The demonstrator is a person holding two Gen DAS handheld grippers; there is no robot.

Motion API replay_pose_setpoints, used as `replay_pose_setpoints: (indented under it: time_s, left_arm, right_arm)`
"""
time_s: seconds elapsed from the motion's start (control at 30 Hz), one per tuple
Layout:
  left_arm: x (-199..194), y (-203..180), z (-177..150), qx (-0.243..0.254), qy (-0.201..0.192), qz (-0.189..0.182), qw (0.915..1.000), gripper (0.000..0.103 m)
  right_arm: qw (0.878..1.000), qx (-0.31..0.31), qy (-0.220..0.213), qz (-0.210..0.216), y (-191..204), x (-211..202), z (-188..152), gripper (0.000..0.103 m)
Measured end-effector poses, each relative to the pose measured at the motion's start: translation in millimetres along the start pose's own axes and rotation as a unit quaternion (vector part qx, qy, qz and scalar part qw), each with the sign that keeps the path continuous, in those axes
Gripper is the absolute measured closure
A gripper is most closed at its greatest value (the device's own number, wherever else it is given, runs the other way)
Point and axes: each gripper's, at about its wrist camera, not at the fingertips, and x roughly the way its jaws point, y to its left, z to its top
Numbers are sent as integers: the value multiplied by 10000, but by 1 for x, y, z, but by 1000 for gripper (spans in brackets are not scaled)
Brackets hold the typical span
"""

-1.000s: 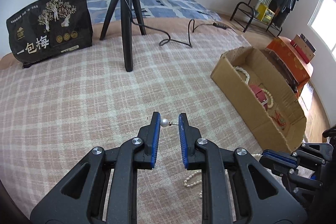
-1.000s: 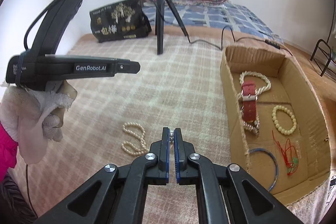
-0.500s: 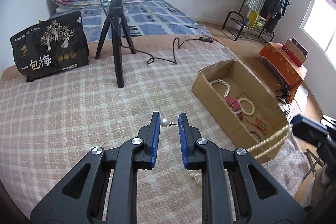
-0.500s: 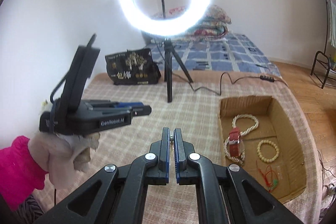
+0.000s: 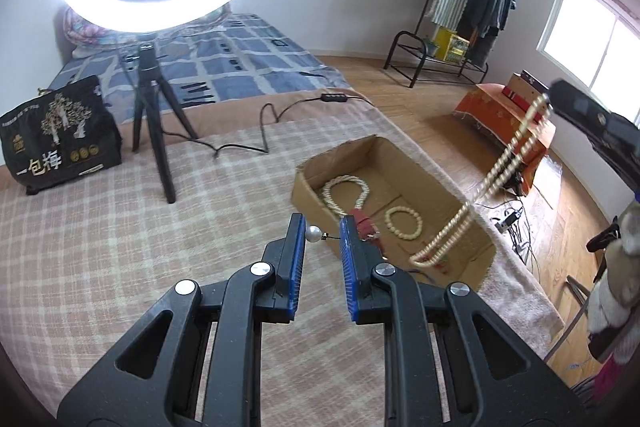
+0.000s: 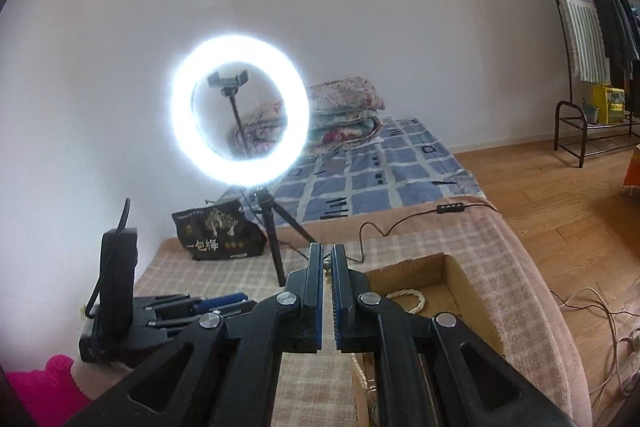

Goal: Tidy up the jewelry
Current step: 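Lift and carry the earring and pearl strand in both tools over the box, then open the left tool over the box while the right tool releases the pearl strand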

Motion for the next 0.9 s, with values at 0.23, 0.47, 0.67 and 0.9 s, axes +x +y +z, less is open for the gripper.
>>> replay_pose_setpoints:
  time_s: [0.23, 0.47, 0.67, 0.9]
  left_arm:
    - [16, -39, -2, 209, 124, -208, 9995, 87]
    - [33, -76, -10, 390, 279, -349, 9982, 87]
    - [50, -97, -21, 509, 449, -363, 9970, 87]
    - [65, -109, -33, 600, 612, -310, 9958, 87]
  right_arm:
    - [9995, 115, 13, -308, -33, 9, 9, 102]
    - [9977, 190, 221, -619, -67, 31, 6, 102]
    - [9957, 314, 384, -776, -90, 50, 4, 102]
    - [9929, 415, 729, -849, -108, 77, -9, 102]
